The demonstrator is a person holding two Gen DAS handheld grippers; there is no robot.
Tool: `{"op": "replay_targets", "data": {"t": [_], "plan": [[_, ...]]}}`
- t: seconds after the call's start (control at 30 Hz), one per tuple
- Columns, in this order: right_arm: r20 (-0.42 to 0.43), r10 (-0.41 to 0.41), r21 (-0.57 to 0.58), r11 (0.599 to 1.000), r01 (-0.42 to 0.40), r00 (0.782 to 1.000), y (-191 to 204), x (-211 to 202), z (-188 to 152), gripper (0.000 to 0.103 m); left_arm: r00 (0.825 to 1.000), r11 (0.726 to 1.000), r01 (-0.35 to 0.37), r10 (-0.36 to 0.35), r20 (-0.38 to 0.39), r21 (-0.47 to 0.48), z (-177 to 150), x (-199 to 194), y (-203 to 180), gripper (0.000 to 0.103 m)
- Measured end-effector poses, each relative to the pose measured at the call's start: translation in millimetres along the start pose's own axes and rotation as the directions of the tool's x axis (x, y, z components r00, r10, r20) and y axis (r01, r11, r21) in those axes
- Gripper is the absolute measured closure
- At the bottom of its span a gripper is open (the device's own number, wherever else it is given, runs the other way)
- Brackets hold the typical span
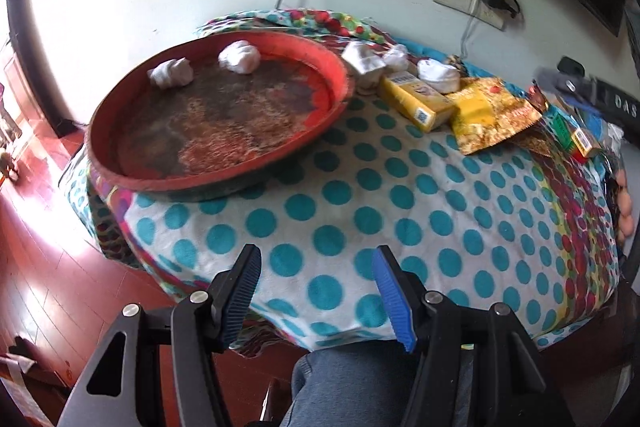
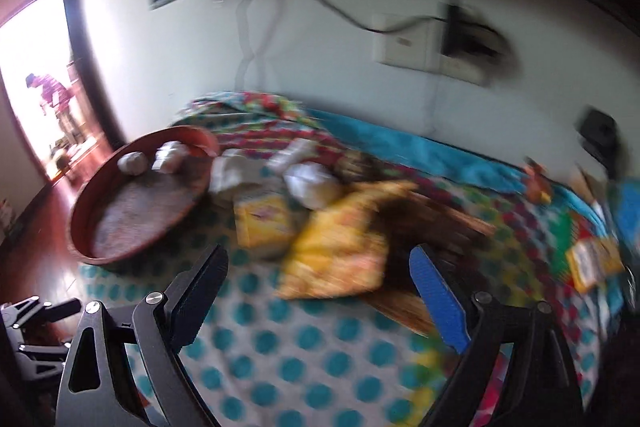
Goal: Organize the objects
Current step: 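Grasp the brown snack bag with the right gripper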
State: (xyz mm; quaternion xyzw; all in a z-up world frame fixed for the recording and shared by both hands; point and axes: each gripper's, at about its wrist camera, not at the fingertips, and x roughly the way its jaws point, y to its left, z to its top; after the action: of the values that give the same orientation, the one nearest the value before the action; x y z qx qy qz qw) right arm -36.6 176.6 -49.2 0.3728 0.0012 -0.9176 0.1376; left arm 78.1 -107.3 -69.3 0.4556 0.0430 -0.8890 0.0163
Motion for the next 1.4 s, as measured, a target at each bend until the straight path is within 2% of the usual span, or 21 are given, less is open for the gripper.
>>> {"op": "replay_targets", "data": {"t": [0.13,0.23,0.33,0.53,0.8,0.9,0.97,1.13,1.2,1.33,1.4], "plan": [[-0.032,-0.019,0.12,0.993,0.022,0.999,-55,7,-15,0.014,1.0,0.999,0.007,-0.007,-0.012,0.033,2,3,-21,0.043],[-0.063,0.031,0.218,0.976,-0.017,0.998,-88,25,-24,0.023,1.0,0.998,0.011,-0.01,-0.024,0.054,2,6,-36,0.043],[-0.072,0.097,0.295,0.953,-0.072,0.993,-103,45,-27,0.026,1.0,0.997,0.007,-0.005,-0.027,0.08,3,7,-48,0.043],[-0.067,0.194,0.374,0.914,-0.156,0.979,-113,78,-21,0.027,1.0,0.994,0.02,-0.019,-0.016,0.111,13,10,-68,0.043],[-0.059,0.259,0.381,0.898,-0.218,0.964,-106,106,-9,0.028,0.994,0.986,0.108,-0.106,-0.025,0.129,25,21,-91,0.043],[-0.051,0.294,0.398,0.883,-0.25,0.954,-104,113,-5,0.031,0.995,0.983,0.104,-0.102,-0.016,0.149,29,25,-101,0.043],[-0.054,0.3,0.403,0.879,-0.254,0.953,-101,118,-3,0.041,0.996,0.981,0.086,-0.089,0.006,0.175,32,27,-109,0.043],[-0.026,0.299,0.391,0.881,-0.265,0.954,-102,119,-3,0.055,0.99,0.962,0.091,-0.116,0.081,0.257,40,31,-135,0.043],[-0.013,0.299,0.398,0.877,-0.27,0.954,-103,118,-5,0.057,0.986,0.956,0.091,-0.125,0.107,0.28,43,34,-145,0.043],[-0.005,0.275,0.366,0.895,-0.254,0.961,-102,116,-6,0.058,0.975,0.947,0.082,-0.14,0.171,0.31,47,41,-168,0.043],[0.003,0.272,0.364,0.896,-0.255,0.962,-103,116,-7,0.058,0.97,0.937,0.048,-0.126,0.206,0.346,48,43,-180,0.043]]}}
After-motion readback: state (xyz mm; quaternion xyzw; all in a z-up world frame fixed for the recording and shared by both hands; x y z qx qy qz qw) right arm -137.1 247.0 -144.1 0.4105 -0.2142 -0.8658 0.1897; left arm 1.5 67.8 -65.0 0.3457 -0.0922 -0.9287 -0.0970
